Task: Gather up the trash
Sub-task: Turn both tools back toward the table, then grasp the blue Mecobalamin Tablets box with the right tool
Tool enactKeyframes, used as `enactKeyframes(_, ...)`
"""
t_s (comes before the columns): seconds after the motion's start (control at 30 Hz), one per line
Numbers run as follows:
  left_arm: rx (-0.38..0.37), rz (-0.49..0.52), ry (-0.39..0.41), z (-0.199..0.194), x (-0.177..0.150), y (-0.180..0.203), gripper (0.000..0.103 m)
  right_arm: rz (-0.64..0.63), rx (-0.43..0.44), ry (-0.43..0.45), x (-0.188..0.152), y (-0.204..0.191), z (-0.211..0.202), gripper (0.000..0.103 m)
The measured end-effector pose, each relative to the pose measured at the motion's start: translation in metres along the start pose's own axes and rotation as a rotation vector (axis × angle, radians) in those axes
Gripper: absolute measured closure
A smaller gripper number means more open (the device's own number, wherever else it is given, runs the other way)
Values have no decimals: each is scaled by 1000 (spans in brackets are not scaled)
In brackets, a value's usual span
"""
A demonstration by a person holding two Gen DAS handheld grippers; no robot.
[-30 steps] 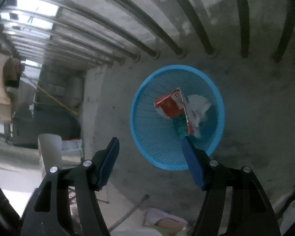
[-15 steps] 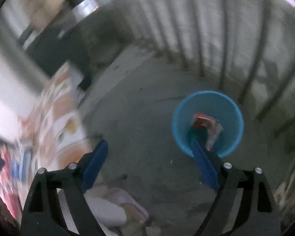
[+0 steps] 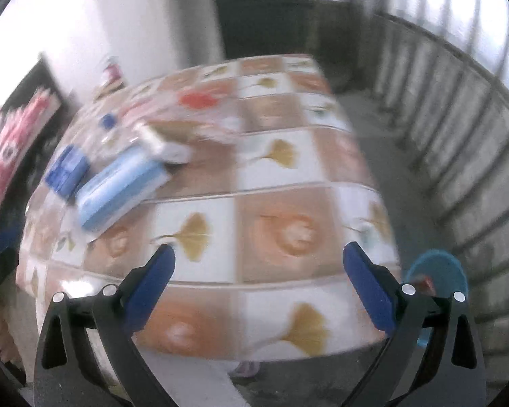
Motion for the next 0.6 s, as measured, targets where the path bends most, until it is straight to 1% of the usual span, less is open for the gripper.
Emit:
enactKeyframes(0.03, -16, 5, 10, 1, 1, 1, 20, -24, 34, -5, 3, -12, 1, 8)
enactKeyframes(0.1, -39, 12, 32, 5, 7, 2, 20, -24, 117, -10, 8, -28, 2, 8)
enactKeyframes(0.2, -73, 3, 43, 21, 21, 1, 20, 52, 254, -1, 19, -38, 1, 8)
enactKeyframes(0.23, -84, 1, 37, 29, 27, 1, 19, 76, 270, 5, 25, -45, 2, 8)
enactKeyframes(0.27, -90, 1, 33, 38, 33, 2, 19, 100, 280, 9, 29, -43, 2, 8)
enactKeyframes(0.3, -96, 5, 21, 50, 39, 3, 19, 129, 290, 11, 31, -39, 2, 12)
enactKeyframes(0.4, -89, -2, -23, 80, 51, 2, 19, 194, 328, 1, 34, -28, 3, 16)
enactKeyframes(0.5, -30, -11, -130, 123, 60, -2, 19, 251, 378, -17, 32, -20, 5, 20)
enactKeyframes(0.6, -21, 3, -192, 150, 62, 0, 19, 295, 410, -36, 31, -12, 12, 24)
Point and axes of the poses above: each gripper's, at about its wrist camera, not at the fingertips, and z roughly the way its jaws point, y to its right, x to its top, the point moved 5 cm from there along z, roughly the way its jaws point, and after that the axes turned 3 degrees about -z, right-handed, at the moved point
